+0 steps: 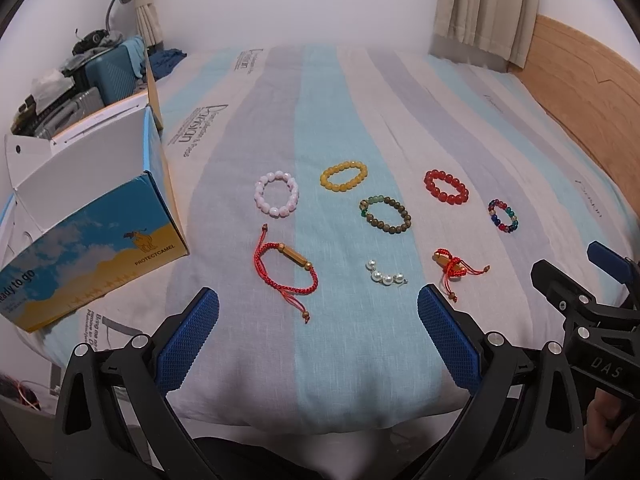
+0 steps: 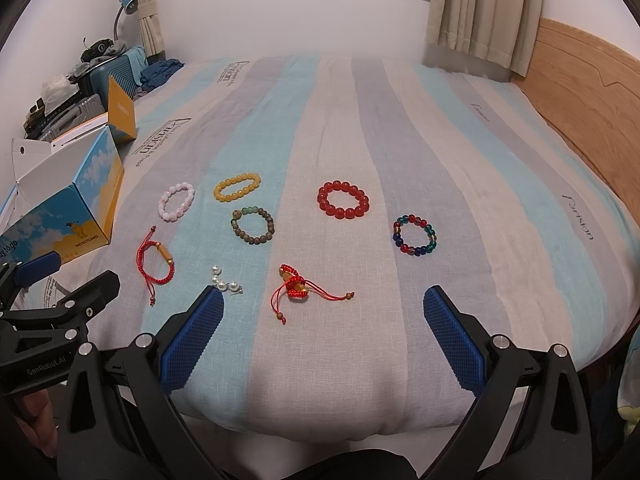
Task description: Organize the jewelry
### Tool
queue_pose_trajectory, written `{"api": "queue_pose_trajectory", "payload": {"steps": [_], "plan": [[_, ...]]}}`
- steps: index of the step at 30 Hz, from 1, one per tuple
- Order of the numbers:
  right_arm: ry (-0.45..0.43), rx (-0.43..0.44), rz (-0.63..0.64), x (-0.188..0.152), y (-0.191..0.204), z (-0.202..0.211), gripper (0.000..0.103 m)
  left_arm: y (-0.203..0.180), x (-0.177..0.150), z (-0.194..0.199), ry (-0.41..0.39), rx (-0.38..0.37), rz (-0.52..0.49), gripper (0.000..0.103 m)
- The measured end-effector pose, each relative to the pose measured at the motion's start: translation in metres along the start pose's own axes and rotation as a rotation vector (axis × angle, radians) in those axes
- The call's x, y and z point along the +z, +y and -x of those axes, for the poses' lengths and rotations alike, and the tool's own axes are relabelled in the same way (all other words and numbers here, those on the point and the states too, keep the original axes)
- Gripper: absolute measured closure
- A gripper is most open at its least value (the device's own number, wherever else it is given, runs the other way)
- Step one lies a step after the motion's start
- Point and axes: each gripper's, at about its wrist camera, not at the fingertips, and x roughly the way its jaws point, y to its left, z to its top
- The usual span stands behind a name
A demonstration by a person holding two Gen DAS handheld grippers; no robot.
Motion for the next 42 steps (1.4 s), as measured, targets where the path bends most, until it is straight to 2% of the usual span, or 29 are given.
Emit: {"api": "queue_pose_trajectory", "payload": {"steps": [30,42], "plan": [[0.012,-0.003,-0.002,0.000,-0.002,-0.006,0.007,-0.001,0.001,-0.004,0.012,-0.006,-0.001,0.006],[0.088,0.020,0.082,0.005,0.001,-0.050,0.007,0.028,0.006,-0.051,0.094,-0.017,-0.023,0.006]]}}
